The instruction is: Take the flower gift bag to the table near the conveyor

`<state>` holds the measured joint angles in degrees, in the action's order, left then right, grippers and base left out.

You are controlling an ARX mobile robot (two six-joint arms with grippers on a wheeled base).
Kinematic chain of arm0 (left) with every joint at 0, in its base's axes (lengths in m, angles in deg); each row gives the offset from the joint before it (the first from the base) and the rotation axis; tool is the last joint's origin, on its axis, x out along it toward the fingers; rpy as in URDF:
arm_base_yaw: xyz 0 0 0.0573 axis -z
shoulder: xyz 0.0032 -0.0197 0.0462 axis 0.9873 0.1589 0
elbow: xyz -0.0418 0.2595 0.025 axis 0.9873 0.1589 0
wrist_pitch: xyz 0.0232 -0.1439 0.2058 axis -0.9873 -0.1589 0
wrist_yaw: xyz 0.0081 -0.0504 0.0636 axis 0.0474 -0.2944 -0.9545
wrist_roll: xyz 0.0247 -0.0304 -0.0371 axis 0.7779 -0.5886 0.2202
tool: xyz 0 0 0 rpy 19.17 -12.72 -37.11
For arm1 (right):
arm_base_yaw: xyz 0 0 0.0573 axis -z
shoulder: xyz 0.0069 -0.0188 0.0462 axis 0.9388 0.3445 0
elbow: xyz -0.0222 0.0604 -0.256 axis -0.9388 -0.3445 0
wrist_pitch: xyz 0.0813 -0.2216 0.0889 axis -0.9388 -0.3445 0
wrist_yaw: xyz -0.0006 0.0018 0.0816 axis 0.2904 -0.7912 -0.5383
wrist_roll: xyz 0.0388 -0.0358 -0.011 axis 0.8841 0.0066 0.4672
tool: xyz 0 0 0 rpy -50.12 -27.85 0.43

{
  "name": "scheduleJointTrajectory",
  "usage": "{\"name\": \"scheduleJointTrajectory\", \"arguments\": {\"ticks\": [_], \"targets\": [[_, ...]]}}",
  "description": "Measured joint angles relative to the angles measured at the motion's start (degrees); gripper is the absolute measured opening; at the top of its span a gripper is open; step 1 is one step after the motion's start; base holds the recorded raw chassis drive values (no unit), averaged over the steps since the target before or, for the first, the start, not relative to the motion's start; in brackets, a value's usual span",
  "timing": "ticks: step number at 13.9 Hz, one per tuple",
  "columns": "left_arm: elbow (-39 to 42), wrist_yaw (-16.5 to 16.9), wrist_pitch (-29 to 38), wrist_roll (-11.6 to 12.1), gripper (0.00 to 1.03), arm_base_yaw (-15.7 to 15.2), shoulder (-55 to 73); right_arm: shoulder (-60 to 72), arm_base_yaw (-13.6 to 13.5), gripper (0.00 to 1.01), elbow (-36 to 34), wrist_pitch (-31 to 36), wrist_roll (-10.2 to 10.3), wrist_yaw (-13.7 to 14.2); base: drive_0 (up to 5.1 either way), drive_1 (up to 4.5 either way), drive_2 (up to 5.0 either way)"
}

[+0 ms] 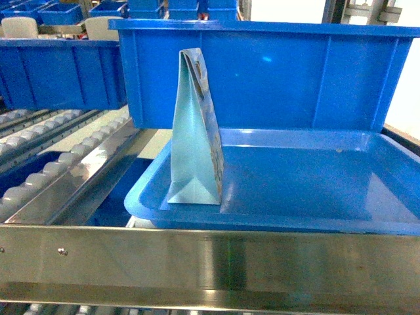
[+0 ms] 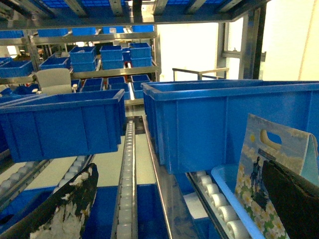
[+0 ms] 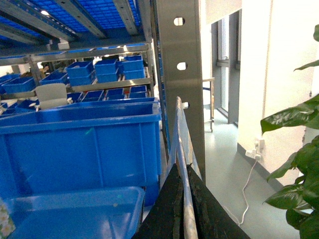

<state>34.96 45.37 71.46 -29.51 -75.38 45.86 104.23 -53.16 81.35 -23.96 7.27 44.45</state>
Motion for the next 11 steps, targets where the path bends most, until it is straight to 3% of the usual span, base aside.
{"name": "scheduleJointTrajectory", "arguments": {"ticks": [2, 4, 9, 10, 11], "targets": [[0.0, 0.0, 0.02, 0.0, 0.98, 0.0, 0.0, -4.2, 1.86, 0.02, -2.54, -1.33, 0.9, -3.26, 0.0, 0.0, 0.0], [0.0, -0.02, 0.0, 0.0, 0.98, 0.0, 0.0, -4.17, 0.94, 0.02, -3.54, -2.62, 0.83, -0.96, 0.0, 0.0, 0.0], [-0.59, 0.09, 2.86, -0.02, 0.98, 0.0, 2.49, -4.13, 0.94, 0.02, -3.56, -2.56, 0.81, -0.57, 0.0, 0.0, 0.0], [-2.64, 0.24, 4.57, -0.04, 0.98, 0.11, 5.7, -4.13, 0.94, 0.02, -3.56, -2.56, 0.81, -0.57, 0.0, 0.0, 0.0], [-10.25, 0.26, 6.25, -0.5, 0.98, 1.31, 13.35, -4.2, 0.94, 0.02, -3.56, -2.56, 0.81, -0.57, 0.0, 0.0, 0.0]]}}
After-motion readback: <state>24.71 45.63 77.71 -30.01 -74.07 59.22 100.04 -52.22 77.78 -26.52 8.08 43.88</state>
